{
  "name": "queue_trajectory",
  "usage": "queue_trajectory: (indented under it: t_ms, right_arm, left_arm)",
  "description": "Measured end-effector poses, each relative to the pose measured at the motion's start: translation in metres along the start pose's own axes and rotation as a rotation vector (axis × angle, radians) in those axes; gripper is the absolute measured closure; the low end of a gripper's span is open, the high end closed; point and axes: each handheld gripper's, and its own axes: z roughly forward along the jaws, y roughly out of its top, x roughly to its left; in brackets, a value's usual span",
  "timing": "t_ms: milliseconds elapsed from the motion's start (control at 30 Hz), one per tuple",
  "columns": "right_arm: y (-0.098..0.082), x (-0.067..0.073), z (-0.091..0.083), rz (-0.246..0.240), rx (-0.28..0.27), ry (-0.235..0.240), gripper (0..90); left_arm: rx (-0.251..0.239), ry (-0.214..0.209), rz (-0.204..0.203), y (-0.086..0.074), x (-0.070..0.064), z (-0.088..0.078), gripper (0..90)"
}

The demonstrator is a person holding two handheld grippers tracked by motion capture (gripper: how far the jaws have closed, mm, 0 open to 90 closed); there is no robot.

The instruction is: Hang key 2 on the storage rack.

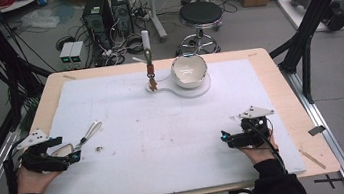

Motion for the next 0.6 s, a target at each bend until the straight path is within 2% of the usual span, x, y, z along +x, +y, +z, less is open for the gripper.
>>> queue_trajectory:
  t_ms: [33,200,300,400,500,600]
  right_arm:
    - [0.000,0.000,0.000,-0.002,0.002,-0.003,0.8]
    - [0.000,0.001,0.001,-0.003,0.004,-0.009,0.8]
    - [0.000,0.001,0.001,0.000,0.006,-0.010,0.8]
    - [0.000,0.001,0.002,-0.002,0.016,-0.010,0.8]
    - [0.000,0.002,0.003,-0.005,0.014,-0.018,0.8]
    - [0.000,0.002,0.002,-0.002,0.009,-0.019,0.8]
  left_arm:
    - [0.002,-0.004,0.002,0.002,0.001,0.001,2.3]
    - [0.071,-0.020,0.035,0.013,0.003,0.011,2.3]
    - [0.103,-0.061,0.044,0.020,0.002,0.017,2.5]
    - [0.128,-0.093,0.071,0.028,-0.001,0.021,5.1]
    - [0.162,-0.110,0.073,0.035,-0.003,0.029,5.1]
    - [0.192,-0.108,0.085,0.041,-0.001,0.037,5.1]
